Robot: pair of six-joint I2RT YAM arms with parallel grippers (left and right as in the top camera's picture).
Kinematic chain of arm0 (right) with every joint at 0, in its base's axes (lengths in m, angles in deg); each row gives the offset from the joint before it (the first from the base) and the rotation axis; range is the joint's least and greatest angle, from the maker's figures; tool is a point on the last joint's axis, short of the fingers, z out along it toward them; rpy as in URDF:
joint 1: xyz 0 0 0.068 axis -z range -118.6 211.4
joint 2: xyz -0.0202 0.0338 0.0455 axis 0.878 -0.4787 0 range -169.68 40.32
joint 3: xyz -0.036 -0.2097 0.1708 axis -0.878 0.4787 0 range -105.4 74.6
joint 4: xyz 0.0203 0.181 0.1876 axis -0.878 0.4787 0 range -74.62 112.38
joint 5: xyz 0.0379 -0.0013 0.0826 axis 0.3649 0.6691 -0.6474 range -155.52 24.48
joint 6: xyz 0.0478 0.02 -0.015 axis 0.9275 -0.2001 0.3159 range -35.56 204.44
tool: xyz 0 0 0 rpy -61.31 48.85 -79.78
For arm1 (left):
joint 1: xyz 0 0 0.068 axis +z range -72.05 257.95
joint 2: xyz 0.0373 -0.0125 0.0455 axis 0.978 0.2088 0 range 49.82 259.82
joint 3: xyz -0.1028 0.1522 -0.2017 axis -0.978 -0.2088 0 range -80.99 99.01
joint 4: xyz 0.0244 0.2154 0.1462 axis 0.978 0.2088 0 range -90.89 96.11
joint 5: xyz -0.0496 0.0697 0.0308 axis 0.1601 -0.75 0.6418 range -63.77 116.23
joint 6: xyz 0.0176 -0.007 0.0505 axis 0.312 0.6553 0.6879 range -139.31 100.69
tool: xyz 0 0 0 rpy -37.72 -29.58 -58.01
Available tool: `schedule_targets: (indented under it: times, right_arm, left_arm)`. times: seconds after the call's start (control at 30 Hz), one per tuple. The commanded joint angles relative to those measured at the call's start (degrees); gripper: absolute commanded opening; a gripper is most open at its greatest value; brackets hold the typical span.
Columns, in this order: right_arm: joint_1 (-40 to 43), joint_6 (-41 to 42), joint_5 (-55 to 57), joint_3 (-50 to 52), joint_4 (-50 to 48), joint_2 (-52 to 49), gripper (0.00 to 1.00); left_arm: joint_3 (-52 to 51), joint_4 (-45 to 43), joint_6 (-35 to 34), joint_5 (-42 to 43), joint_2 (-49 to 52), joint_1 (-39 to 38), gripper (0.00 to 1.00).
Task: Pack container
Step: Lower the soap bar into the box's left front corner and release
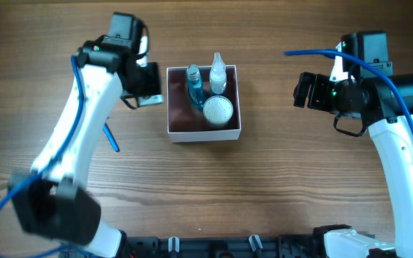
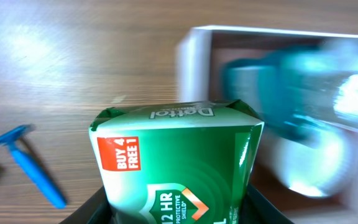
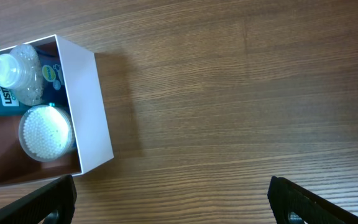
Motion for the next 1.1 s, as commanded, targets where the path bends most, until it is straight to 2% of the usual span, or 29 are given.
schedule_targets:
  times: [0.0,0.33,0.4,0.47,0.5,0.57,0.63,0.7,0.8,0.87,1.0,1.07]
  right_arm:
    - [0.1,-0.5,-0.9,0.4,-0.2,-0.5,1.0]
    - [0.1,-0.5,-0.9,0.4,-0.1,-0.5,1.0]
    - [0.1,-0.5,-0.9,0.4,-0.1,-0.5,1.0]
    - [0.1,-0.5,-0.9,0.4,-0.1,-0.5,1.0]
    - [0.1,-0.5,-0.9,0.4,-0.1,-0.5,1.0]
    - [0.1,-0.5,-0.9,0.4,0.0,-0.5,1.0]
    - [0.1,-0.5,-0.9,0.4,0.1,-0.5,1.0]
    - [0.1,-0.5,-0.9,0.4,0.1,-0.5,1.0]
    - [0.1,-0.5,-0.9,0.4,0.1,-0.5,1.0]
    - [0.1,-0.5,-0.9,0.4,0.1,-0.5,1.0]
    - [0.1,-0.5,-0.9,0.4,0.2,-0.5,1.0]
    - [0.1,-0.5,-0.9,0.4,0.3,-0.5,1.0]
  left_arm:
    - [0.3,0.2,-5.0,3.3,-1.0,-4.2,0.04]
    - [-0.1,0.6,-7.5,3.3,3.8,-10.0,0.06]
    - [-0.1,0.8,-7.4,3.3,4.6,-10.0,0.16]
    - [-0.1,1.1,-7.4,3.3,5.5,-10.0,0.18]
    - [-0.1,1.3,-7.4,3.3,5.9,-10.0,0.24]
    - [-0.1,1.3,-7.4,3.2,6.4,-10.0,0.42]
    - [-0.1,1.2,-7.2,3.2,6.6,-10.0,0.46]
    - [-0.1,1.1,-7.2,2.8,6.6,-10.0,0.62]
    - [-0.1,1.0,-7.2,2.8,6.6,-10.0,0.64]
    - [-0.1,1.1,-7.2,2.8,6.6,-10.0,0.72]
    - [-0.1,1.3,-7.2,2.7,6.6,-10.0,0.71]
    - [-0.1,1.4,-7.3,2.1,6.6,-9.9,0.67]
